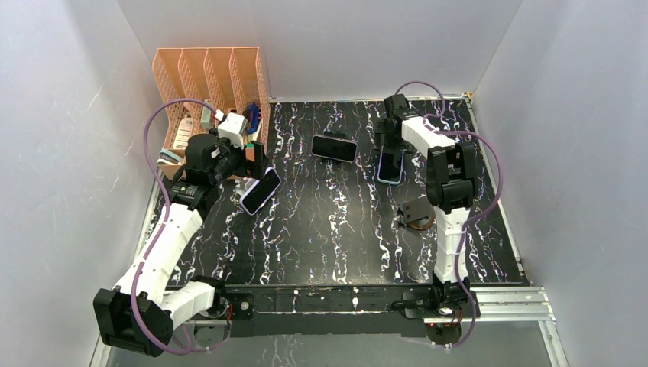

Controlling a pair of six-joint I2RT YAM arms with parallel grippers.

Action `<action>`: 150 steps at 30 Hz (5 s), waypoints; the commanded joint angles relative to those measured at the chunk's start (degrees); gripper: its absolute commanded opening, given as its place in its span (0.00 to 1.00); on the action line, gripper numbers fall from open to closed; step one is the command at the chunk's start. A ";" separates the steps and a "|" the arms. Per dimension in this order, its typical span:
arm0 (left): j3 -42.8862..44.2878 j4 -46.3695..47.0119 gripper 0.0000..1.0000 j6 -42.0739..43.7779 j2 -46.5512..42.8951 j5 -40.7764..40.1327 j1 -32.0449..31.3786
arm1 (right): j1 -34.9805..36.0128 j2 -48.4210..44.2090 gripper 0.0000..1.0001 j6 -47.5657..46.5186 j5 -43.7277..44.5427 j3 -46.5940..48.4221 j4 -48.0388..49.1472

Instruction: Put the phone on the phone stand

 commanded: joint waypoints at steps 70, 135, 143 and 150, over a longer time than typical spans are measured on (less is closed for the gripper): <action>3.88 43.43 0.79 -29.54 50.17 -5.12 -38.34 | 1.47 -30.78 0.26 10.96 -33.88 -44.19 37.51; -4.46 98.17 0.00 -52.49 50.27 19.26 -29.85 | -13.55 -25.88 0.52 55.60 -84.08 -58.96 131.66; -5.78 100.15 0.00 -53.66 51.03 19.72 -29.87 | -13.50 -25.98 0.64 56.82 -84.62 -55.61 131.72; -5.72 101.88 0.00 -55.29 52.43 20.65 -29.86 | -13.58 -25.67 0.78 56.30 -84.68 -51.79 129.80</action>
